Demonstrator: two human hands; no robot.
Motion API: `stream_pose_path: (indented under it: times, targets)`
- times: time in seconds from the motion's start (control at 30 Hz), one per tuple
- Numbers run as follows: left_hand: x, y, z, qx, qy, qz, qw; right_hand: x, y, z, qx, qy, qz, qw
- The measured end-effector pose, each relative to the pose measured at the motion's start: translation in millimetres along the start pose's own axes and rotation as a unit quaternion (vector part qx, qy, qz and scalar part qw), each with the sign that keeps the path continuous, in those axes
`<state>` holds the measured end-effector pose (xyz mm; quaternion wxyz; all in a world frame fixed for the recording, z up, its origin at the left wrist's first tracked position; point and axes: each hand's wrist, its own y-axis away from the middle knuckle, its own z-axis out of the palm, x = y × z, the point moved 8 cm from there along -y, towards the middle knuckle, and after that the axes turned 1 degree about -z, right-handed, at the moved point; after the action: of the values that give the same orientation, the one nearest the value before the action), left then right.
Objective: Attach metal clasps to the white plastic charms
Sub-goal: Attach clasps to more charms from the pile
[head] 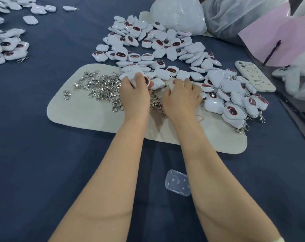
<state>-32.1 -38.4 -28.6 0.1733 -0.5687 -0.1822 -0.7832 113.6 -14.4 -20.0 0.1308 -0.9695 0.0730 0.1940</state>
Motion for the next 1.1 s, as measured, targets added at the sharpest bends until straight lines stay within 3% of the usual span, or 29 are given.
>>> stream_pose_path:
  times: [0.17, 0.27, 0.37, 0.47, 0.63, 1.1]
  targets:
    - [0.9, 1.4, 1.0, -0.002, 0.011, 0.002, 1.0, 7.5, -8.1, 5.6, -0.056, 0.041, 0.043, 0.997]
    - [1.5, 1.8, 0.3, -0.001, 0.006, 0.005, 1.0, 3.0, -4.6, 6.8, -0.068, 0.065, 0.009, 0.996]
    - [1.6, 1.4, -0.9, 0.004, -0.001, 0.005, 1.0, -5.0, -0.3, -0.8, -0.048, 0.01, -0.035, 0.998]
    - [0.8, 0.6, -1.1, 0.004, -0.012, 0.0, 1.0, -11.8, 2.3, -2.9, -0.076, -0.041, -0.074, 0.994]
    - [-0.9, 1.6, 2.4, -0.015, -0.008, -0.004, 1.0, -15.0, 2.1, 0.5, -0.11, 0.03, -0.108, 0.988]
    - [1.2, 5.5, 5.2, -0.033, 0.029, -0.018, 0.999, 19.8, -3.0, -6.1, -0.04, 0.003, 0.005, 0.999]
